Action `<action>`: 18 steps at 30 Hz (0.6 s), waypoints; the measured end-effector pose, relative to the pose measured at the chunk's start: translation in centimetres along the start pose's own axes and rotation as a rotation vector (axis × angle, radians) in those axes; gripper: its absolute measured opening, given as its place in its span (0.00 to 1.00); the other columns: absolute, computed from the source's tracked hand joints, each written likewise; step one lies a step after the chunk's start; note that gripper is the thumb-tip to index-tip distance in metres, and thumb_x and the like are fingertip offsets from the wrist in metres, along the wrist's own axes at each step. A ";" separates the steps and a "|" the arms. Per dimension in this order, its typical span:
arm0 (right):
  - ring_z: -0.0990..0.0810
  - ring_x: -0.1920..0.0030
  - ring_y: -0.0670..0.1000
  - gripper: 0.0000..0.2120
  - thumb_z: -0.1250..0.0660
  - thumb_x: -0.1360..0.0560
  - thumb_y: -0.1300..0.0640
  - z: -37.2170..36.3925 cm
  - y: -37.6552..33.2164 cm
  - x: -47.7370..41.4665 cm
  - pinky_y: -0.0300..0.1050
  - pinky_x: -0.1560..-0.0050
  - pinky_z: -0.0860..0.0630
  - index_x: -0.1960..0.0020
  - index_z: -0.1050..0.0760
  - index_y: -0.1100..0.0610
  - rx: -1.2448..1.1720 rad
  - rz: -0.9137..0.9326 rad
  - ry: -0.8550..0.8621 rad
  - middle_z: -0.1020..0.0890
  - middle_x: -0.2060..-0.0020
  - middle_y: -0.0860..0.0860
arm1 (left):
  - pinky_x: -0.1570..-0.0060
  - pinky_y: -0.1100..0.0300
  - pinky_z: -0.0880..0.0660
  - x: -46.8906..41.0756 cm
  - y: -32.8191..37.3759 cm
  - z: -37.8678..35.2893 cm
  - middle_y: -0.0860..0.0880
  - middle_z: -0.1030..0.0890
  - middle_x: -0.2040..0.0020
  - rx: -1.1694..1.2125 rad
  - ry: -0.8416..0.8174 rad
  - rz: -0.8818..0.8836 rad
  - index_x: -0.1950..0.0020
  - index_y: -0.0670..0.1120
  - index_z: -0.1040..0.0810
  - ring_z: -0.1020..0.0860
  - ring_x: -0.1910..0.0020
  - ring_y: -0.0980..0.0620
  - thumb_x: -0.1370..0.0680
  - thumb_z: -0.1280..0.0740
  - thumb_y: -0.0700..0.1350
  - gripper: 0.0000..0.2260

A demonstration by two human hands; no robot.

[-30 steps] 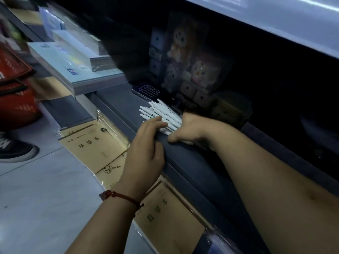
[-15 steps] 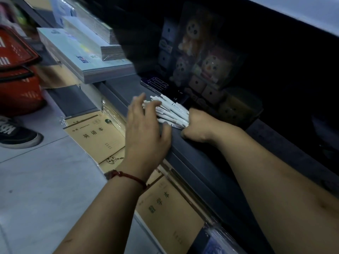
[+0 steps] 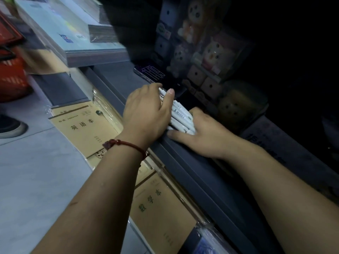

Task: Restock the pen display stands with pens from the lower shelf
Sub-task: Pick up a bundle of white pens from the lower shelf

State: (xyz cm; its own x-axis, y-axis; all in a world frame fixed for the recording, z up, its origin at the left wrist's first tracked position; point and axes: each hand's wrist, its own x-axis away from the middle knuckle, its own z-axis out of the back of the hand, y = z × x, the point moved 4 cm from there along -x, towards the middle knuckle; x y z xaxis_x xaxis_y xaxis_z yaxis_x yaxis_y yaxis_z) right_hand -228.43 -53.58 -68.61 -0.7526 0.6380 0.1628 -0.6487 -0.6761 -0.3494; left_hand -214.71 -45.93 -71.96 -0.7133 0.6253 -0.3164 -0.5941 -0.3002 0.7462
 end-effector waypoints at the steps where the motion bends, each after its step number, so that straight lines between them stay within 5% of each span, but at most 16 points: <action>1: 0.21 0.53 0.43 0.29 0.27 0.30 0.34 -0.3 0.1 0.2 0.40 0.57 0.23 0.39 0.30 0.51 -0.039 0.009 0.032 0.22 0.49 0.44 | 0.34 0.48 0.32 0.2 0.1 -0.1 0.45 0.19 0.37 -0.007 0.020 -0.008 0.30 0.46 0.24 0.23 0.36 0.43 0.15 0.45 0.59 0.23; 7: 0.23 0.44 0.48 0.33 0.28 0.28 0.38 -0.8 -0.4 0.3 0.48 0.46 0.23 0.29 0.34 0.49 -0.003 0.101 0.201 0.22 0.42 0.48 | 0.37 0.49 0.31 1.0 1.3 -0.6 0.46 0.18 0.41 0.042 0.003 -0.005 0.34 0.47 0.22 0.22 0.40 0.45 0.14 0.50 0.59 0.24; 13: 0.20 0.44 0.48 0.38 0.25 0.30 0.42 -0.1 -0.4 0.6 0.49 0.44 0.21 0.26 0.37 0.49 -0.020 0.079 0.127 0.21 0.40 0.47 | 0.34 0.49 0.32 1.6 1.8 -1.2 0.48 0.21 0.33 -0.002 -0.097 -0.032 0.26 0.49 0.27 0.25 0.34 0.45 0.17 0.39 0.58 0.22; 16: 0.25 0.43 0.33 0.43 0.24 0.32 0.35 1.2 -0.3 3.1 0.34 0.42 0.25 0.24 0.39 0.42 -0.183 0.065 0.107 0.25 0.41 0.35 | 0.31 0.49 0.30 1.3 1.6 -0.2 0.49 0.24 0.29 0.138 -0.082 0.008 0.25 0.50 0.29 0.26 0.31 0.48 0.16 0.39 0.58 0.22; 18: 0.28 0.49 0.22 0.24 0.26 0.28 0.38 1.8 0.7 6.4 0.21 0.49 0.32 0.35 0.30 0.39 -0.331 0.041 0.328 0.26 0.49 0.30 | 0.33 0.53 0.30 0.9 1.5 0.4 0.51 0.25 0.29 0.270 -0.082 0.028 0.25 0.51 0.29 0.27 0.32 0.52 0.15 0.40 0.57 0.21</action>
State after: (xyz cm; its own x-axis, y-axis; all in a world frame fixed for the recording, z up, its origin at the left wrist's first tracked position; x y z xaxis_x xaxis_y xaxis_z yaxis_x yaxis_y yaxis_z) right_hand -233.93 -50.62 -66.20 -0.6668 0.7321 -0.1391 -0.5084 -0.5834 -0.6334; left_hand -216.10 -45.55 -70.90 -0.6892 0.6788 -0.2535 -0.4462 -0.1219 0.8866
